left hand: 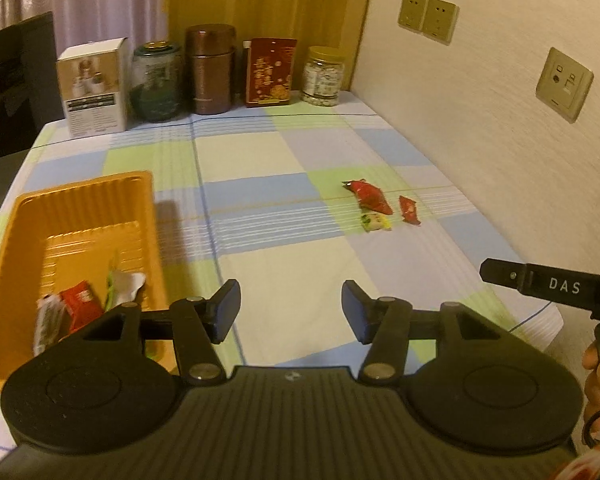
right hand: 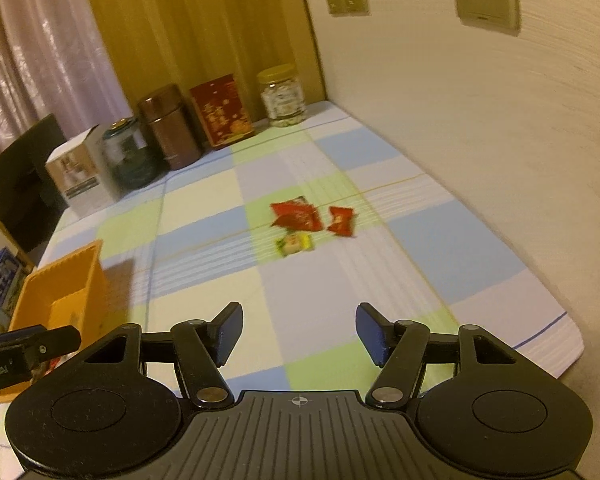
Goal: Organize snacks
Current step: 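Move both open tools back toward the remaining candies, then grasp the small red candy with the right tool while the left tool grasps the yellow candy packet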
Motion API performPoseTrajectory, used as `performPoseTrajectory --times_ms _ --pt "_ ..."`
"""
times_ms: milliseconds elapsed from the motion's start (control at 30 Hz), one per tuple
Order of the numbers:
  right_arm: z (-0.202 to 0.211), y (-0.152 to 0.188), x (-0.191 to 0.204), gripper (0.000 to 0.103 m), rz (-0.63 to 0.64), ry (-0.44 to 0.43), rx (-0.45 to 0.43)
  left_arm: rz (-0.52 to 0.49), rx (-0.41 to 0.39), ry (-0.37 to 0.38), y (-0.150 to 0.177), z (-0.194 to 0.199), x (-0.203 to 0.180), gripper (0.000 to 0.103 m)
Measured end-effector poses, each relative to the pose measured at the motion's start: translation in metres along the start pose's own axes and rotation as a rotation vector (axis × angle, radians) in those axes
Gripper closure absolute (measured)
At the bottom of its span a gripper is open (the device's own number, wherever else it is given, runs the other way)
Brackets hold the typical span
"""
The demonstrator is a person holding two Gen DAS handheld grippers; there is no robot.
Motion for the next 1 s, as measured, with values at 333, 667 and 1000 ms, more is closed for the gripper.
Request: performPoseTrajectory --times_ms 333,667,1000 --pt "-0.043 -0.025 -0.028 0.040 0.013 0.017 -0.007 -0.032 0.018 0.025 -0.021 -0.049 -0.020 0.047" --pt "-0.107 -0.043 -0.051 0.040 0.051 0.004 -0.008 -0.059 0.040 0.052 -0.038 -0.114 -0.037 0.044" --pt "-0.173 -0.056 -0.059 0.040 0.081 -0.016 0.000 -0.058 0.068 0.051 -0.042 -0.177 -0.037 0.042"
Point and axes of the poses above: each gripper's, at about its wrist camera, not at the fingertips, and z roughly against the way its jaws point, x to its left, y to its underside, the point moved 8 cm from there along -z, roughly the way its jaws point
